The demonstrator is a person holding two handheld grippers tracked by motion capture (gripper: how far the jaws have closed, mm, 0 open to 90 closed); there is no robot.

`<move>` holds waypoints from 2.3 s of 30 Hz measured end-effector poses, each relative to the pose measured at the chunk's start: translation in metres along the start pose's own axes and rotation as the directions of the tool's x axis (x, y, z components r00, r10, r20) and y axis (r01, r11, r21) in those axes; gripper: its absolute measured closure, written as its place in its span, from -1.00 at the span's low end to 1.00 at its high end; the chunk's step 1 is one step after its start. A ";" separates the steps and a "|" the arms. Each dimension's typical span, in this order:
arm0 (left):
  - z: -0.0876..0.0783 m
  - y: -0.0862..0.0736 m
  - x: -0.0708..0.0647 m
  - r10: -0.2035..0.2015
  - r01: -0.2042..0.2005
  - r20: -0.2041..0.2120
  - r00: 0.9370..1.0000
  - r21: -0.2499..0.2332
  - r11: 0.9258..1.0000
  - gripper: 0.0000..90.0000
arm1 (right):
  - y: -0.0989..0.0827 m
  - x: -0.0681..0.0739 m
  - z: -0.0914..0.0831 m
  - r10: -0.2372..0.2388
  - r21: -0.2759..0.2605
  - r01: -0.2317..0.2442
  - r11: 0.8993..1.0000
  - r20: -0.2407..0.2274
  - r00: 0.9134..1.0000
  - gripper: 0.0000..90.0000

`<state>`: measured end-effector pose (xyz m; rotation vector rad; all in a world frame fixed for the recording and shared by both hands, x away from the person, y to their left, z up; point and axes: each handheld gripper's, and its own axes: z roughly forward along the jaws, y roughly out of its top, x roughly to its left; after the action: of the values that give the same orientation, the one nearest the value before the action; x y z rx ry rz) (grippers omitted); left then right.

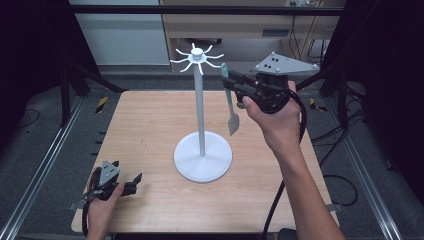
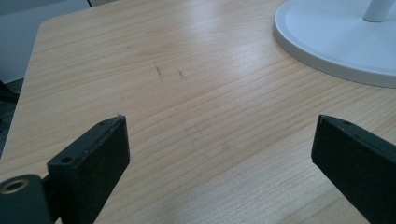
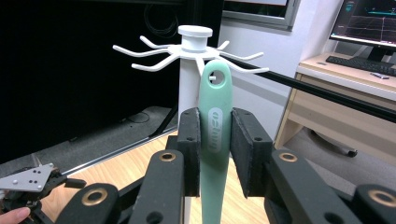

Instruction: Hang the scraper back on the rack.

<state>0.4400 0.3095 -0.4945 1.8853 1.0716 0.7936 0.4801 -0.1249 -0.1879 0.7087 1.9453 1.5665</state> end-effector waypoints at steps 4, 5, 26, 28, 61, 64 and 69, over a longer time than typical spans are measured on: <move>0.000 0.000 0.000 0.000 0.000 0.000 1.000 0.000 1.000 -0.91 | 0.000 0.001 0.001 -0.004 0.002 0.004 1.000 -0.003 1.000 0.64; 0.000 0.000 0.000 0.002 -0.002 0.000 1.000 0.001 1.000 -0.91 | 0.001 0.001 0.001 -0.004 0.004 0.004 1.000 -0.005 1.000 0.64; 0.000 0.000 0.000 0.003 -0.003 0.003 1.000 0.003 1.000 -0.91 | 0.000 0.002 0.007 -0.013 0.025 0.013 1.000 0.002 1.000 0.64; 0.000 0.000 0.000 0.003 -0.003 0.004 1.000 0.003 1.000 -0.91 | 0.001 0.002 0.007 -0.013 0.025 0.013 1.000 0.002 1.000 0.64; 0.001 0.000 0.000 0.003 -0.003 0.008 1.000 0.005 1.000 -0.91 | 0.001 0.006 0.022 -0.014 0.039 0.014 0.999 0.000 1.000 0.64; 0.001 0.000 0.000 0.005 -0.005 0.008 1.000 0.007 1.000 -0.91 | 0.001 0.007 0.022 -0.017 0.039 0.017 0.999 0.003 1.000 0.64; 0.001 0.000 0.000 0.005 -0.005 0.009 1.000 0.009 1.000 -0.91 | 0.000 0.007 0.021 -0.021 0.039 0.021 0.999 0.009 1.000 0.63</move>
<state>0.4407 0.3088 -0.4954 1.8985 1.0669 0.7832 0.4897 -0.1051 -0.1919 0.7079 1.9751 1.5140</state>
